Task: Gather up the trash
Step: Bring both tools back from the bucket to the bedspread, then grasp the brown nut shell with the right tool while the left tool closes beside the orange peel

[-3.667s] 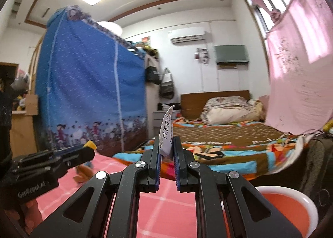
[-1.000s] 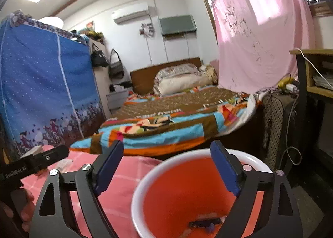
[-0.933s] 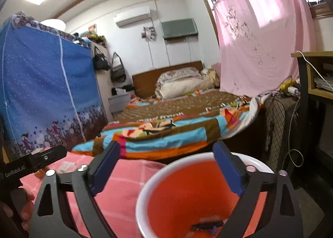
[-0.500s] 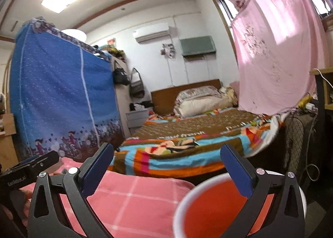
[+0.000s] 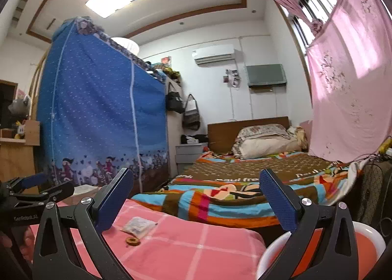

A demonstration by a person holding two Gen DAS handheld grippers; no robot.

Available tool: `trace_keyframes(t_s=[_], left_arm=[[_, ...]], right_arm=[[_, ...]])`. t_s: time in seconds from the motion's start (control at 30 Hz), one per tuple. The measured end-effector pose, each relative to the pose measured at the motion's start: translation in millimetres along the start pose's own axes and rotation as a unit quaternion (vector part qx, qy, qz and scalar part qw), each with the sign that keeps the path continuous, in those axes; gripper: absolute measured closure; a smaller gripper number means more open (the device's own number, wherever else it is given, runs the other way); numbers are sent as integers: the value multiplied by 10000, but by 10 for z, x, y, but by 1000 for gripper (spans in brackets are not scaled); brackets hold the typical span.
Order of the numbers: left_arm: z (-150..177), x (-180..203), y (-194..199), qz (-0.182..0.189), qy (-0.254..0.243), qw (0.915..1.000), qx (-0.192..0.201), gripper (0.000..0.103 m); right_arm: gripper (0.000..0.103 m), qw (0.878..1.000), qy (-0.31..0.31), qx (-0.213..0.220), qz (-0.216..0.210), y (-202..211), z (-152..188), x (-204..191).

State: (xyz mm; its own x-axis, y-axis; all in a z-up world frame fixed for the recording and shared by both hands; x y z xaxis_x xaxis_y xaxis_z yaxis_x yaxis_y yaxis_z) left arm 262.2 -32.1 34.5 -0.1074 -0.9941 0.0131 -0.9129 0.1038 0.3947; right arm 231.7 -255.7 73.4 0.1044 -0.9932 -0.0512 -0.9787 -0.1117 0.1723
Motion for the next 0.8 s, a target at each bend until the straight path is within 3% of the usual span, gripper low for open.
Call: trace_keyframes(t_s=[0.27, 0.4, 0.8], left_arm=[[96, -338, -93, -206, -9, 9997, -104, 0], [166, -463, -192, -62, 250, 9991, -331, 0], [456, -466, -718, 277, 433, 9844, -1681, 0]], right_arm=[[0, 9995, 139, -178, -201, -271, 86, -321], [0, 9986, 326, -337, -234, -395, 168, -469], [0, 9856, 543, -1558, -372, -863, 482, -616]])
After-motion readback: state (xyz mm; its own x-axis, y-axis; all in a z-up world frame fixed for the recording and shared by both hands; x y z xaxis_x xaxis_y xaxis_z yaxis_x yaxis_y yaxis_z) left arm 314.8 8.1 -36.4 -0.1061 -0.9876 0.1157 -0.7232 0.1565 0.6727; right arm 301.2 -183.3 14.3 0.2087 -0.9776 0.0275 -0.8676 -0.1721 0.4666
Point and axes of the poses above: each gripper's, at about its wrist camera, not at the fingertips, and y roughly against the way its jaws point, x to its right, z to its underside, the point moved 10 cm from there along -y, roughly the way its jaws point, and after that the axes turned 15 degrees about -x, right-handed, at the moved point
